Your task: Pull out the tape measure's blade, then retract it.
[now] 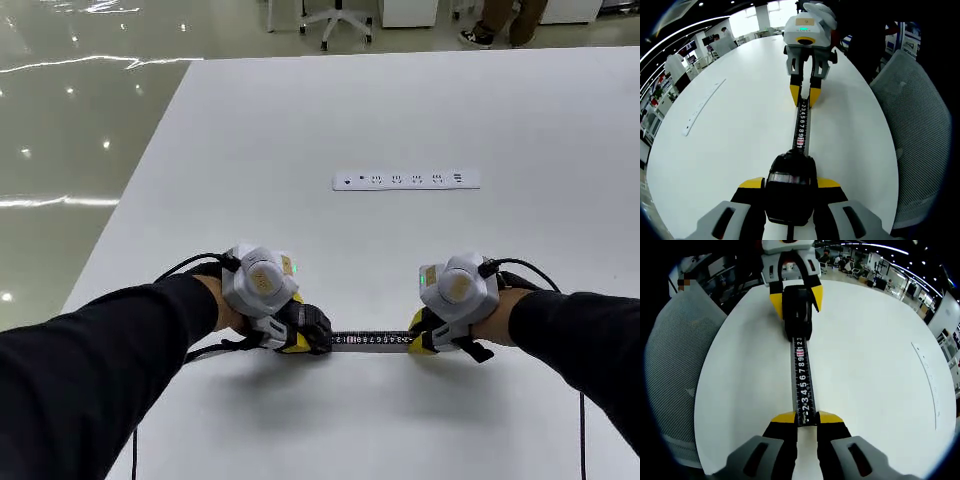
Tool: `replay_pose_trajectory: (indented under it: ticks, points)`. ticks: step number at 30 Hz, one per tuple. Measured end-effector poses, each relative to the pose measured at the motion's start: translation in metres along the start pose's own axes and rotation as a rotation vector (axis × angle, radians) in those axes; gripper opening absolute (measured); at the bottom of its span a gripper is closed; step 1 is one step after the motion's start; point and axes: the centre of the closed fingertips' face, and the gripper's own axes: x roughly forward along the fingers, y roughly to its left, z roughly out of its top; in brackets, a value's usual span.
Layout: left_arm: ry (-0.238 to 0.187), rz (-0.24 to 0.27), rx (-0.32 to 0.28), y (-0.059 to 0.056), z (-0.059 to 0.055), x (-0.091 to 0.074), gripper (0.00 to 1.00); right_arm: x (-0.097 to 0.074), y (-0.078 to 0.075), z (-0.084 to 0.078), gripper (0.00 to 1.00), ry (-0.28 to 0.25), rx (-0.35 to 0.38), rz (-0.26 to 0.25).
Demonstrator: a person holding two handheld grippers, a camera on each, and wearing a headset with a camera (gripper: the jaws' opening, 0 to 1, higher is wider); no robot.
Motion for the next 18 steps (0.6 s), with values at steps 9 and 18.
replay_pose_trajectory:
  ticks: [9, 18]
  points:
    - [0.000, 0.005, -0.003, 0.000, 0.000, 0.000, 0.33, -0.005, -0.002, -0.007, 0.09, 0.012, 0.014, -0.007]
    - [0.000, 0.008, -0.006, 0.000, 0.000, 0.000, 0.33, -0.010, -0.003, -0.017, 0.08, 0.022, 0.022, -0.012]
